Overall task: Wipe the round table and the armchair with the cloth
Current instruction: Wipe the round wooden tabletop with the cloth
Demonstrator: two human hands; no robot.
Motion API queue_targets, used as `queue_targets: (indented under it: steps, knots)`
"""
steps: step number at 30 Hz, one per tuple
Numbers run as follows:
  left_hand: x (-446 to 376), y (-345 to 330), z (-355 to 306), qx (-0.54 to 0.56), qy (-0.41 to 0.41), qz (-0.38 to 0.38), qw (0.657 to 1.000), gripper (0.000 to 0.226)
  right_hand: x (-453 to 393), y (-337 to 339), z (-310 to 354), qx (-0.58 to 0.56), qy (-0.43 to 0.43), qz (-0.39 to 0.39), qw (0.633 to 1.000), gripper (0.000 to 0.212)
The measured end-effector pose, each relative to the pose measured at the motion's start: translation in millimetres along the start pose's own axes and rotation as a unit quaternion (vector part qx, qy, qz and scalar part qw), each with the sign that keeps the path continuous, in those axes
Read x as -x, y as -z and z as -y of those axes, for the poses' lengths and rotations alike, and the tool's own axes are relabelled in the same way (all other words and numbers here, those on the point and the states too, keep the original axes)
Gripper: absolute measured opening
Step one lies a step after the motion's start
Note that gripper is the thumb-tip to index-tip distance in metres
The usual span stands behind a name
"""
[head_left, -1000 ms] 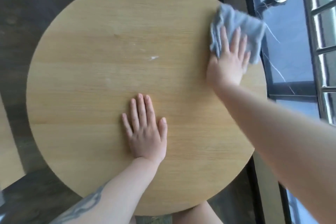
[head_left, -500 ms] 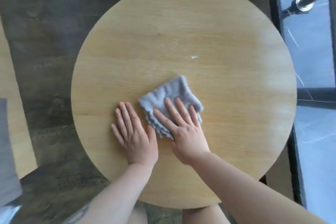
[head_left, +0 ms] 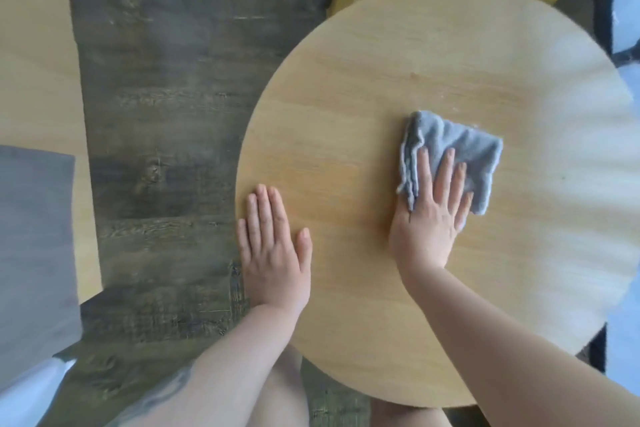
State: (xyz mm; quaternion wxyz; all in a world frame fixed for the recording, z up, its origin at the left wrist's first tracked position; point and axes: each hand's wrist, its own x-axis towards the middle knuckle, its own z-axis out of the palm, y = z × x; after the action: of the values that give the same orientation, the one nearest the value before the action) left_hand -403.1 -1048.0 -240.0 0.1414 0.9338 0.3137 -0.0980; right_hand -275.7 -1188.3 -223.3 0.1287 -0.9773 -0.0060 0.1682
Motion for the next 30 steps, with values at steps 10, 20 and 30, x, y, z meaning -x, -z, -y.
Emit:
queue_targets:
  steps: [10, 20, 30]
  knots:
    - [-4.4, 3.2, 4.3, 0.006, -0.007, -0.012, 1.000, 0.064, -16.5, -1.7, 31.8, 0.019, 0.087, 0.013, 0.996, 0.074]
    - [-4.9, 4.2, 0.9, -0.004, 0.008, -0.014, 1.000, 0.065, -72.7, 7.5, 77.7, 0.085, 0.150, 0.017, 0.985, 0.067]
    - [-5.2, 3.5, 2.2, 0.007, 0.004, -0.017, 1.000, 0.065, -93.3, 7.4, 118.1, 0.040, 0.080, 0.005, 0.996, 0.063]
